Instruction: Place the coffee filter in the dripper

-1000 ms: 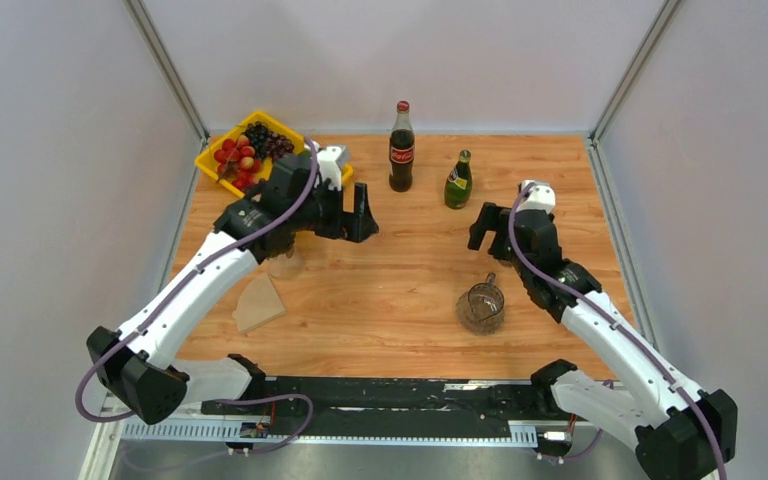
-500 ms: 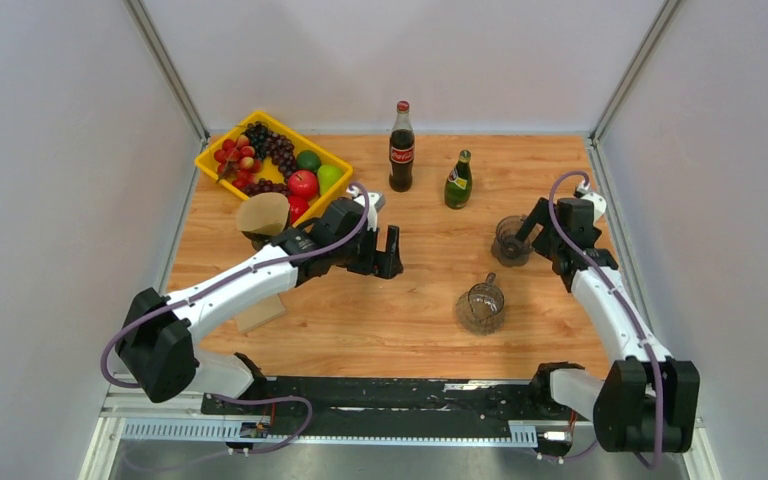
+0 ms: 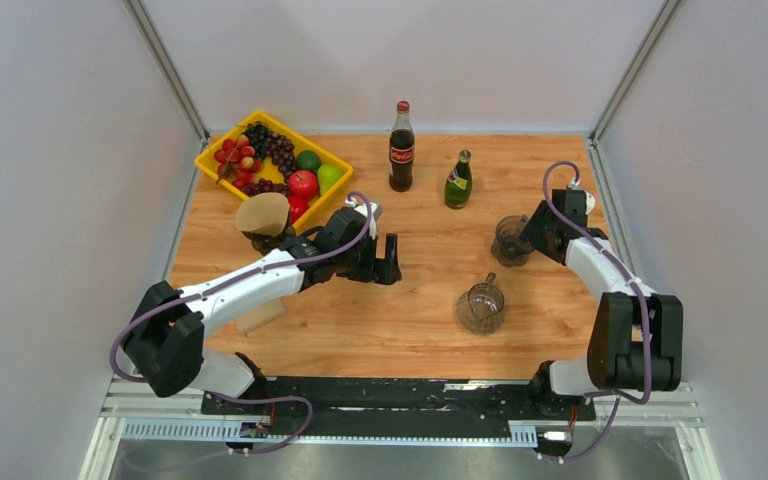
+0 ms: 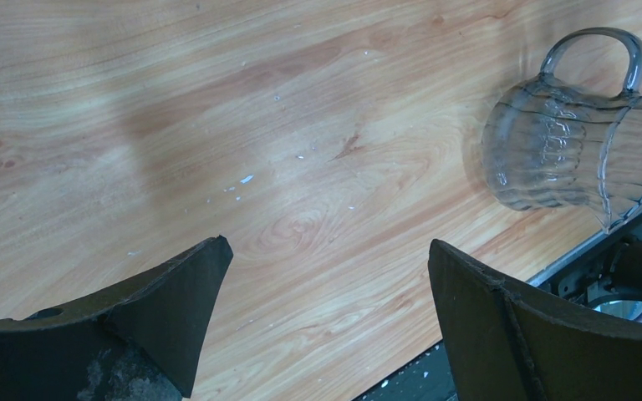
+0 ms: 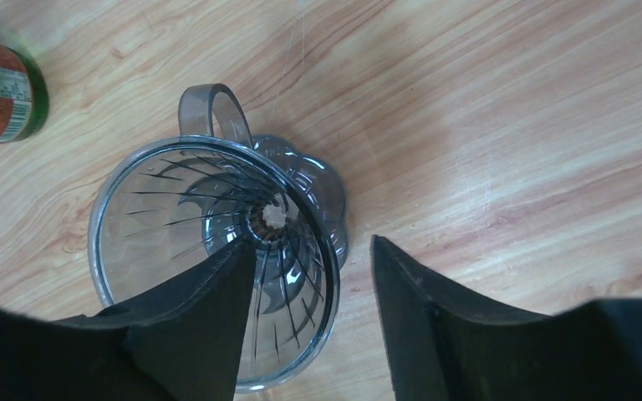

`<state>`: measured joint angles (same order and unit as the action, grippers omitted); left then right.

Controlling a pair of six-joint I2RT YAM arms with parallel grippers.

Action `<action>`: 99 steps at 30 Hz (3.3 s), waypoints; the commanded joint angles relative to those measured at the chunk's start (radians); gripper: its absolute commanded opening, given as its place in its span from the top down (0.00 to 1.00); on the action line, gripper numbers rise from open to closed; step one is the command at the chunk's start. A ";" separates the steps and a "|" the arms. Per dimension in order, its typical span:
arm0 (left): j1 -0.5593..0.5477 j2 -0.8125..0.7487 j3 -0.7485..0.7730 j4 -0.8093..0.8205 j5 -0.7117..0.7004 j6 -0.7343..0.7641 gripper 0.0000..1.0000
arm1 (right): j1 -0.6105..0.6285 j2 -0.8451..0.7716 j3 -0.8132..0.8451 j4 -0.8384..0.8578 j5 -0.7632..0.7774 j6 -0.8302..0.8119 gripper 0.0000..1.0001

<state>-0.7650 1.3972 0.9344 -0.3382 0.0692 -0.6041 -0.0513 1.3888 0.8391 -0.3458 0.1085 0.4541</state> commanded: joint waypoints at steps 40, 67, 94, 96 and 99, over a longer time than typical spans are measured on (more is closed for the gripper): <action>-0.006 0.048 0.004 0.048 0.069 0.005 0.00 | 0.005 -0.448 0.086 -0.505 -0.571 -0.095 1.00; -0.005 0.027 -0.034 0.027 0.031 -0.014 0.00 | 0.020 -0.557 -0.024 -0.576 -0.605 -0.171 0.95; -0.006 -0.012 -0.060 0.006 -0.002 -0.020 0.00 | 0.024 -0.539 -0.059 -0.521 -0.617 -0.163 0.68; -0.006 -0.018 -0.061 0.003 -0.003 -0.022 0.00 | 0.024 -0.540 -0.056 -0.522 -0.622 -0.164 0.64; -0.006 -0.028 -0.068 0.002 -0.003 -0.024 0.00 | 0.024 -0.540 -0.050 -0.523 -0.630 -0.165 0.58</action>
<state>-0.7662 1.4143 0.8776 -0.3332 0.0727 -0.6094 -0.0330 0.8520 0.7811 -0.9031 -0.4900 0.2867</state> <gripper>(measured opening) 0.998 0.390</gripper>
